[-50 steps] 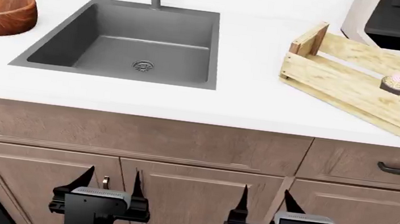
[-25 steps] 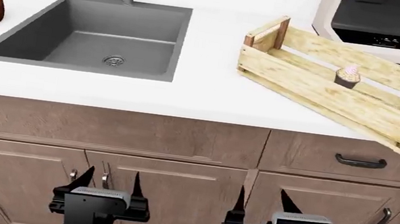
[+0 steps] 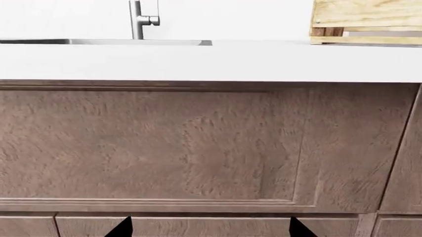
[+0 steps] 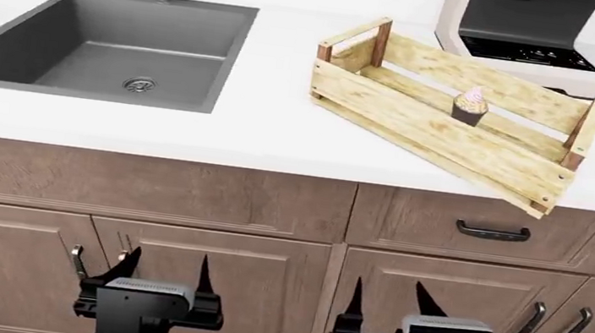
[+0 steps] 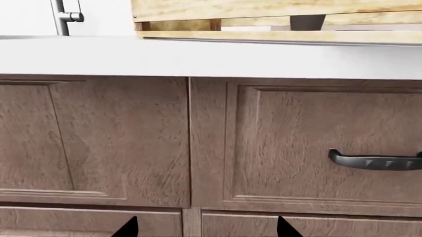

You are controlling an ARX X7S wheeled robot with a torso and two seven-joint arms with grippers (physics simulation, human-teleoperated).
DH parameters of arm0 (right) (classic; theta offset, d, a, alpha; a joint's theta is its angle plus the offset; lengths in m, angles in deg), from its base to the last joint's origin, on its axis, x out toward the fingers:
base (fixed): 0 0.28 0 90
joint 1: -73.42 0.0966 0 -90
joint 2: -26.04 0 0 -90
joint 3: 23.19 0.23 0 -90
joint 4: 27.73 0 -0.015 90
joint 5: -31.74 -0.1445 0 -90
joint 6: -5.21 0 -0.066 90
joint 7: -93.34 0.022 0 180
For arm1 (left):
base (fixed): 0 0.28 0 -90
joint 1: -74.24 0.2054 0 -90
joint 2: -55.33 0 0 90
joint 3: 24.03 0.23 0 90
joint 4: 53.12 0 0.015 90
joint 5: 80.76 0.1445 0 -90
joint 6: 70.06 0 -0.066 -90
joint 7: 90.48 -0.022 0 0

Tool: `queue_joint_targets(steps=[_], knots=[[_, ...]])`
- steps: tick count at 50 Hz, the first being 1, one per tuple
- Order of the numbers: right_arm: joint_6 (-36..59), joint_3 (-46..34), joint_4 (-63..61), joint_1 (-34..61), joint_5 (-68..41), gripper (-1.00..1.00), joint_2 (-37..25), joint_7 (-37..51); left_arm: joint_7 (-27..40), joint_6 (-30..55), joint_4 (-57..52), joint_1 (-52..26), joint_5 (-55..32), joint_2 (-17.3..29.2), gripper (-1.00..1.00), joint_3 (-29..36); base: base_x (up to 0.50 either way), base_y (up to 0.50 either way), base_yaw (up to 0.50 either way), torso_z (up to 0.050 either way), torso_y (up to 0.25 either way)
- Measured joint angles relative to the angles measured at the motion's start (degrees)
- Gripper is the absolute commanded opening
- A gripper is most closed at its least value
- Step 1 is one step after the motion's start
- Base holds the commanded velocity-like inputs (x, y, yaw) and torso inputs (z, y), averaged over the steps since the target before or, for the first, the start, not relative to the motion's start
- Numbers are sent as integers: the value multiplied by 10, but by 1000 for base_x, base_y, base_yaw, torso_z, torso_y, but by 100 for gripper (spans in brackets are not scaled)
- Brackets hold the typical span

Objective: Move the fresh-baked cupcake off the tray onto the counter, and place the bowl used for mixing into the sink.

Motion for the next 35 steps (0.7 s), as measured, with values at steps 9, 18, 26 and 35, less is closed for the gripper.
queue_joint_targets(steps=[9,18,26,35], knots=[[0,-8,2,1,-3,100,-5,5,10,11,-35,3,-24,6,100,-7,0,0,0,0,0],[5,-14,-2,1,-9,100,-9,10,59,102,-234,-1,-160,33,100,-84,0,0,0,0,0],[4,-18,-1,2,-14,100,-12,14,134,148,-377,-10,-346,68,100,-219,0,0,0,0,0],[5,-22,-2,2,-19,100,-16,19,197,133,-456,4,-530,96,100,-367,0,0,0,0,0]])
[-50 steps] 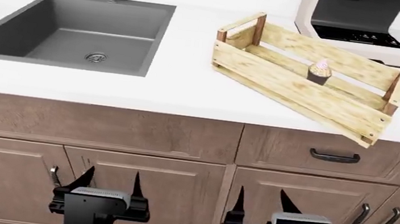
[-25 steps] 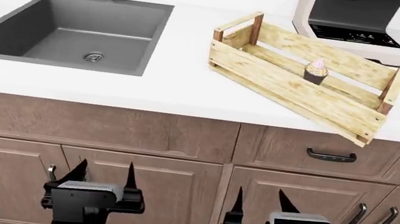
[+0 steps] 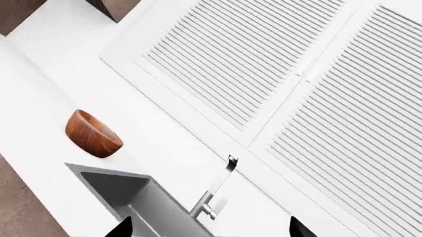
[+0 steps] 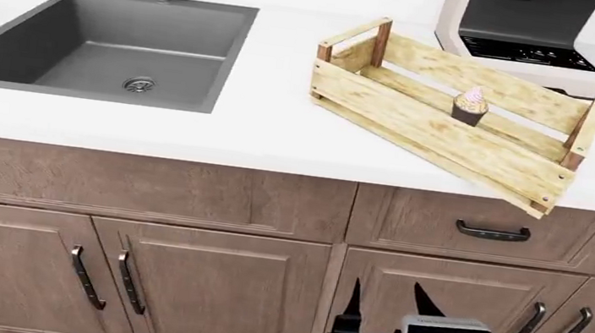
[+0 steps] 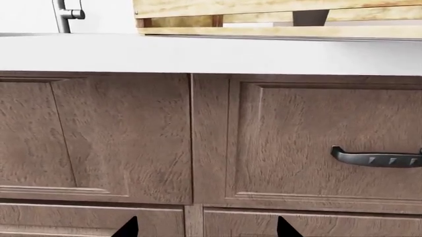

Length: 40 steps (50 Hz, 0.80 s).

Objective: Move the fresh-baked cupcake off the tray onto the counter, and place the bowl used for mixing into the sink.

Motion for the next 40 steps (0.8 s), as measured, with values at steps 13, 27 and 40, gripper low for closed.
queue_joint_targets(steps=[13,27,40], knots=[[-3,-7,-4,0,-6,100,-4,5,32,-29,-33,21,-119,10,100,-105,0,0,0,0,0],[265,-24,-322,39,-17,100,-23,70,43,-37,-45,25,-153,16,100,-130,0,0,0,0,0],[404,-195,-474,488,-538,100,-242,558,50,-40,-49,26,-161,19,100,-135,0,0,0,0,0]])
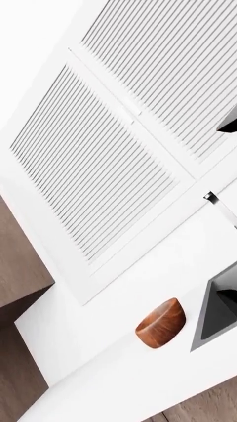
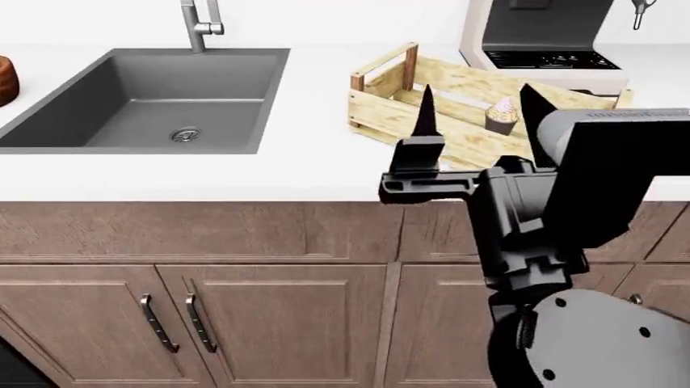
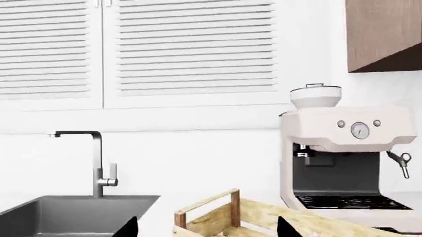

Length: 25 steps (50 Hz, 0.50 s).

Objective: Move the fresh-baked cupcake off the tray onto the counter, and place the bowl used for mixing into the sink.

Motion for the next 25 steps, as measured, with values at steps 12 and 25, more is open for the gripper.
queue_joint_targets(steps=[12,25], knots=[[-117,-341,91,503,-332,100,-93,180,1,-4,-2,4,-5,1,100,-4,167,0,0,0,0],[-115,-468,177,712,-458,100,-108,226,2,-7,-1,5,-8,2,100,-5,500,0,0,0,0]])
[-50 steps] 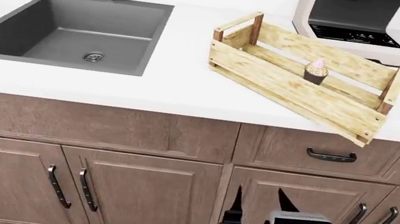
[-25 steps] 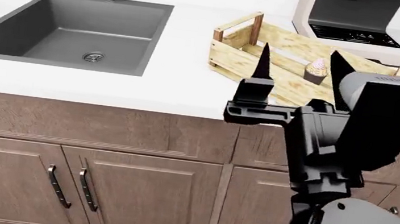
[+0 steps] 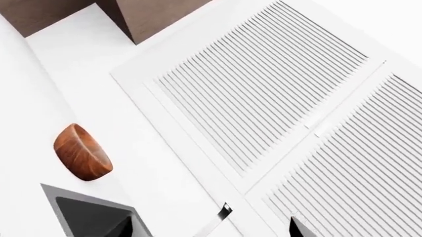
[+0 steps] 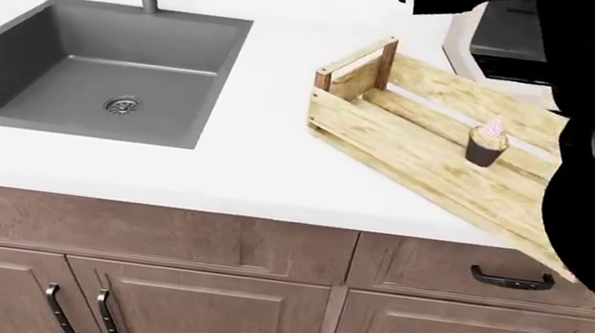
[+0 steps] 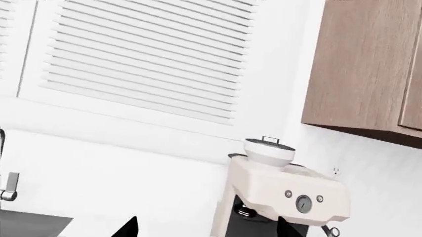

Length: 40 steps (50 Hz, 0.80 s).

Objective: Move the fresh-baked cupcake off the tray onto the counter, and place the bowl used for mixing into the sink.

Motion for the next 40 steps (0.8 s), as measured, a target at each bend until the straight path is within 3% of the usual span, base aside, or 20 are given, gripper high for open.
queue_joint_targets(steps=[14,30,40], knots=[[97,2,64,105,-103,100,-2,35,-3,-4,2,4,-1,-2,100,-1,492,0,0,0,0],[315,24,188,135,-175,100,17,47,-3,-8,4,6,-4,0,100,-2,7,0,0,0,1],[340,1,178,140,-203,100,-20,50,-2,-10,4,6,-4,1,100,-2,0,0,0,0,0]])
